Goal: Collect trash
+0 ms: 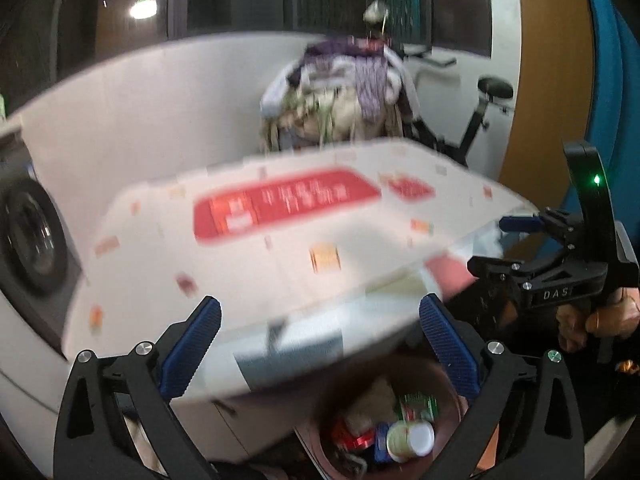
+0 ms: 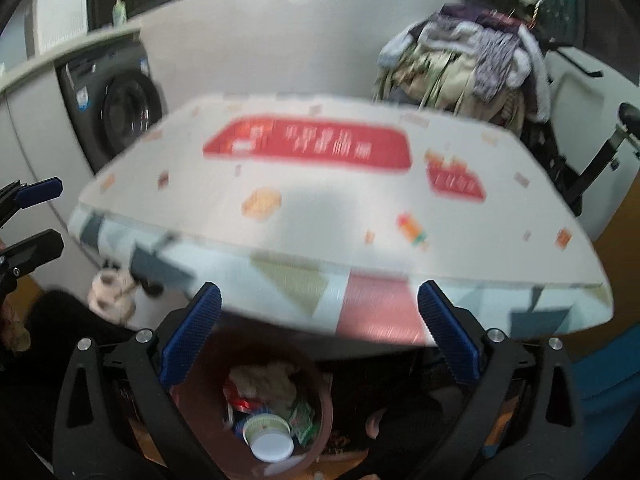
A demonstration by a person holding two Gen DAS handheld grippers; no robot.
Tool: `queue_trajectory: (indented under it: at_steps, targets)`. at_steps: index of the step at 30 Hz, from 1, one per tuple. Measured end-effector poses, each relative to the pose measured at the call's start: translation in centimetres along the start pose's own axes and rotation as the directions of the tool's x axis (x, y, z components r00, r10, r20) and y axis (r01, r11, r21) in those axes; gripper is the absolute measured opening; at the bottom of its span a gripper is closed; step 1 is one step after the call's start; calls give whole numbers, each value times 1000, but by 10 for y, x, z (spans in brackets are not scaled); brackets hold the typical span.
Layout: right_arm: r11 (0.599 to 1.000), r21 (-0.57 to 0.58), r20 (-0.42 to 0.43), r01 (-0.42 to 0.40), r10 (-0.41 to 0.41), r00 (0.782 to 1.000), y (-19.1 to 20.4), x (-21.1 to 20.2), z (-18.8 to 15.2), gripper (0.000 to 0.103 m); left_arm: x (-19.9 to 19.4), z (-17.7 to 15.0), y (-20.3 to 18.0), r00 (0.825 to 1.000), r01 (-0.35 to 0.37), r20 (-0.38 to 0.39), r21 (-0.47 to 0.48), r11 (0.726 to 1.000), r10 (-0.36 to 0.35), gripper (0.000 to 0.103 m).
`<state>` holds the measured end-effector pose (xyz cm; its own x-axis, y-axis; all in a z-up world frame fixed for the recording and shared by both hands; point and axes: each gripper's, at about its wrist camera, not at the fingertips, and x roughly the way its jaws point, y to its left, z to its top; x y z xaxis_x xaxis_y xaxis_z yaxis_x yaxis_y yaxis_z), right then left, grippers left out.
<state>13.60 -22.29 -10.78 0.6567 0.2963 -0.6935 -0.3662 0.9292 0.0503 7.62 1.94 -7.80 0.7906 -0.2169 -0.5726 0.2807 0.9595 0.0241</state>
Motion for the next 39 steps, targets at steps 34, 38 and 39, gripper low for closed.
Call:
queue_trajectory:
  at_steps: [34, 38, 39]
  targets:
    - [999, 30, 191, -19, 13, 982, 2, -115, 71, 97, -82, 77, -14, 981, -85, 169, -42, 995, 91, 97]
    - [999, 30, 193, -20, 13, 981, 2, -116, 71, 97, -82, 77, -16, 981, -87, 172, -38, 996, 92, 97]
    - [999, 30, 194, -21, 15, 981, 2, -116, 71, 97, -82, 76, -16, 981, -81, 171, -39, 996, 87, 97]
